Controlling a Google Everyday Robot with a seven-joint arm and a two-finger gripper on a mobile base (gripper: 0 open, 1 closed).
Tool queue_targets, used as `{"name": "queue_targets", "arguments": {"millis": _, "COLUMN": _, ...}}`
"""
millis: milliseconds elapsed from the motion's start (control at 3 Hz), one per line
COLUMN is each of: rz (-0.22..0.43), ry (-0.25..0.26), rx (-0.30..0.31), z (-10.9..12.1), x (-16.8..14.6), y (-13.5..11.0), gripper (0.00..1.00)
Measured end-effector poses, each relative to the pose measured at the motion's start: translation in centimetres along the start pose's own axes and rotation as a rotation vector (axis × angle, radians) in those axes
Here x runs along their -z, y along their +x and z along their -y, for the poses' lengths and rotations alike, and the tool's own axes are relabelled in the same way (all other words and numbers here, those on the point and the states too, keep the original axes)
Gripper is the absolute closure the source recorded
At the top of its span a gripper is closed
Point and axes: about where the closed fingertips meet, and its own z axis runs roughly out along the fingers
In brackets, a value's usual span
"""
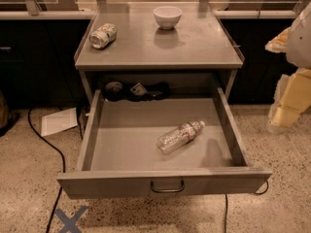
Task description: Pick water bottle from top drawer and place on counter
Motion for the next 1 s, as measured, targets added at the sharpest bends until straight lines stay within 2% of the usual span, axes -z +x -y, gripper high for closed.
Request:
{"name": "queue_targets", "arguments": {"millis": 333, "rz": 0.000, "ry": 0.000, "rx": 0.000, "z": 0.0, "x": 0.0, "y": 0.0, "gripper": 0.00}}
{"name": "queue_targets", "arguments": {"millis": 667, "rz": 0.029, "ry": -0.001, "rx": 0.028, "z": 0.3, "x": -1.6, "y": -0.4, "gripper": 0.00}}
{"name": "queue_targets", "arguments": {"millis": 1000, "rz": 0.064, "ry": -0.032, "rx": 0.057, "z": 0.6, "x": -5.8, "y": -1.3, "gripper": 0.00}}
